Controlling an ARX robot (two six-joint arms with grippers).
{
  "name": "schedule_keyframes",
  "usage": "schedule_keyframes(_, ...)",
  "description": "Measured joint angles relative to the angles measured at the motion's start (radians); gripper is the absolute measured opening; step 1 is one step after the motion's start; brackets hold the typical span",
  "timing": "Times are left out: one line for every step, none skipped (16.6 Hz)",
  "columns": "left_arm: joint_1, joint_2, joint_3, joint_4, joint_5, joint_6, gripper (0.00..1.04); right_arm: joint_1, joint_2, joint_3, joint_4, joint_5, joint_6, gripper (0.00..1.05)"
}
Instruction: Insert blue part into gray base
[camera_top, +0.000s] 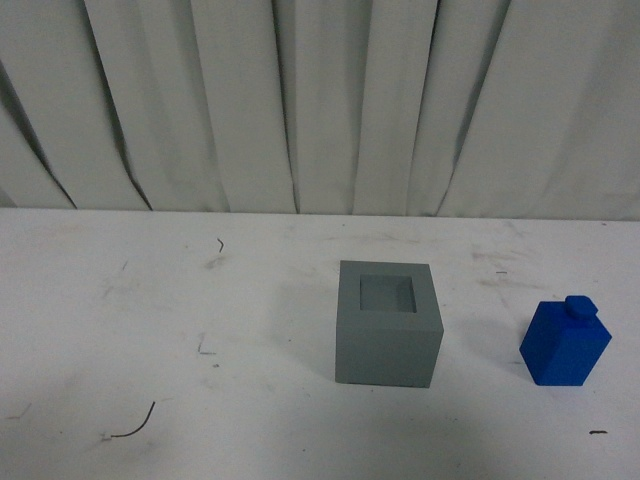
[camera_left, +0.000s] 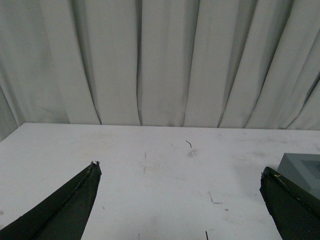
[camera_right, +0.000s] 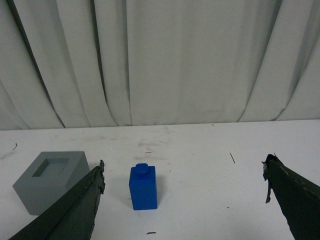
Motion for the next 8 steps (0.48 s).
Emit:
schedule_keyframes(0.0,0.0,0.0,0.0,0.0,0.0,0.98,0.0,0.0,0.0,0.0,0.0,0.0,0.98)
schedule_keyframes(0.0,0.0,0.0,0.0,0.0,0.0,0.98,0.0,0.0,0.0,0.0,0.0,0.0,0.98)
schedule_keyframes(0.0,0.0,0.0,0.0,0.0,0.0,0.98,0.0,0.0,0.0,0.0,0.0,0.0,0.98)
schedule_keyframes(0.0,0.0,0.0,0.0,0.0,0.0,0.98,0.0,0.0,0.0,0.0,0.0,0.0,0.98)
schedule_keyframes(0.0,0.0,0.0,0.0,0.0,0.0,0.98,0.0,0.0,0.0,0.0,0.0,0.0,0.98)
schedule_keyframes(0.0,0.0,0.0,0.0,0.0,0.0,0.98,0.0,0.0,0.0,0.0,0.0,0.0,0.98)
schedule_keyframes(0.0,0.0,0.0,0.0,0.0,0.0,0.98,0.0,0.0,0.0,0.0,0.0,0.0,0.98)
schedule_keyframes(0.0,0.0,0.0,0.0,0.0,0.0,0.98,0.0,0.0,0.0,0.0,0.0,0.0,0.98)
